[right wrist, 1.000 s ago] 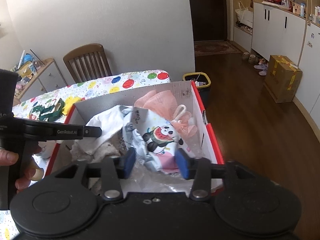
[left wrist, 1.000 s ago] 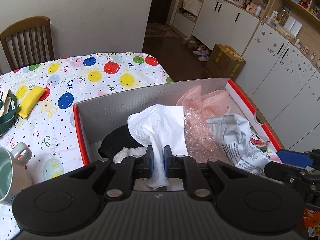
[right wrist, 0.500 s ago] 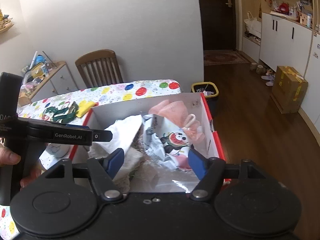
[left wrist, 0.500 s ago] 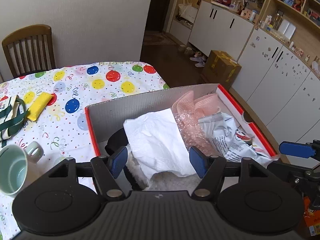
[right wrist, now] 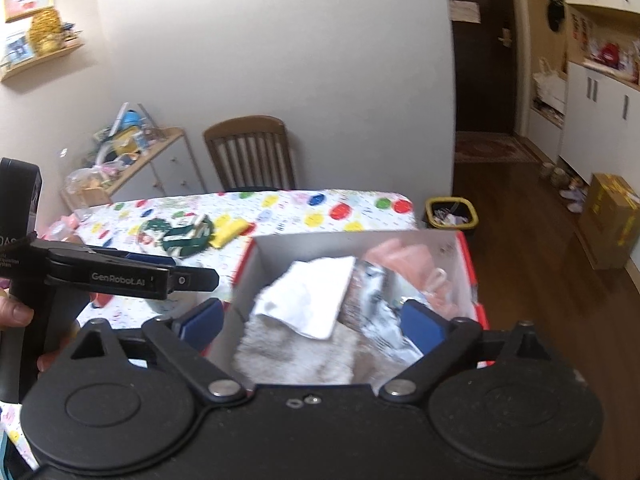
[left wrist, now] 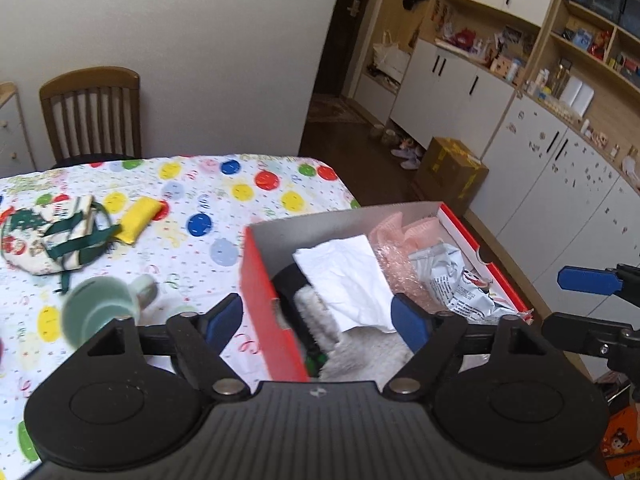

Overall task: Organize soft objects
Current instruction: 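Open the left tool over the box while the right tool releases the snack bag, then move both open tools back over the Christmas tote bag and yellow sponge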

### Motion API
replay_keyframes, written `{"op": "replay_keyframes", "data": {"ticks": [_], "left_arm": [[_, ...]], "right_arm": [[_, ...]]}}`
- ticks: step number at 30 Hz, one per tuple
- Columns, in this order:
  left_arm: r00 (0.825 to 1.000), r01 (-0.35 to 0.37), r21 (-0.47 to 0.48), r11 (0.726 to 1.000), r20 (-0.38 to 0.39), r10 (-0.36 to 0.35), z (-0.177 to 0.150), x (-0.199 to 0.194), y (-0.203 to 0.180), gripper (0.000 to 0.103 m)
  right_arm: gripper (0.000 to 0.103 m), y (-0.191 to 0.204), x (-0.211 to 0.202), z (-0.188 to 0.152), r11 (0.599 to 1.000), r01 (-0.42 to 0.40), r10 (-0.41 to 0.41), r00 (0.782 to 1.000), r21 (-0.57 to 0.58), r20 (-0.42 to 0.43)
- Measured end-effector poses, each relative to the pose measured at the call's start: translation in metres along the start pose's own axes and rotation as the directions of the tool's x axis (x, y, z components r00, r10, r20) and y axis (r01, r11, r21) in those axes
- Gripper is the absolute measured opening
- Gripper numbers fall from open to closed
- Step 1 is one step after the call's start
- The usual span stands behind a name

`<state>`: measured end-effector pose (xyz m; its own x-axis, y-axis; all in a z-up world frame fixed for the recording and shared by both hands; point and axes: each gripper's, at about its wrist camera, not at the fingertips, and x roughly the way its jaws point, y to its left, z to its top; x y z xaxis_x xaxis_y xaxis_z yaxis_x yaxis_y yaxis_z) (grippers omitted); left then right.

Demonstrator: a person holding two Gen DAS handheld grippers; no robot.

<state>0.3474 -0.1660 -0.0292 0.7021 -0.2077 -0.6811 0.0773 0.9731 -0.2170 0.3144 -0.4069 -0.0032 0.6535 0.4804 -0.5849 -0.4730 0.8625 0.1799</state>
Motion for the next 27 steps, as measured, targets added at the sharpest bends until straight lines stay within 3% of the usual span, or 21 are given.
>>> {"op": "replay_keyframes", "data": {"ticks": [13, 16, 27], "left_arm": [[0.999, -0.024, -0.020, 0.999, 0.021, 0.025, 0.007, -0.049, 0.072, 0.088], [1.000, -0.023, -0.038, 0.999, 0.003, 0.023, 0.014, -0.055, 0.096, 0.101], [0.999, -0.012, -0.076, 0.997, -0.037, 0.010, 0.065, -0.081, 0.195, 0.101]], "right_arm": [[0.102, 0.060, 0.024, 0.031, 0.995, -0.070, 0.069, 0.998, -0.070, -0.012], [0.102, 0.076, 0.035, 0.040, 0.993, -0.080, 0.079, 0.997, -0.082, -0.020], [0.102, 0.138, 0.090, 0.081, 0.987, -0.102, 0.092, 0.993, -0.122, -0.079]]}}
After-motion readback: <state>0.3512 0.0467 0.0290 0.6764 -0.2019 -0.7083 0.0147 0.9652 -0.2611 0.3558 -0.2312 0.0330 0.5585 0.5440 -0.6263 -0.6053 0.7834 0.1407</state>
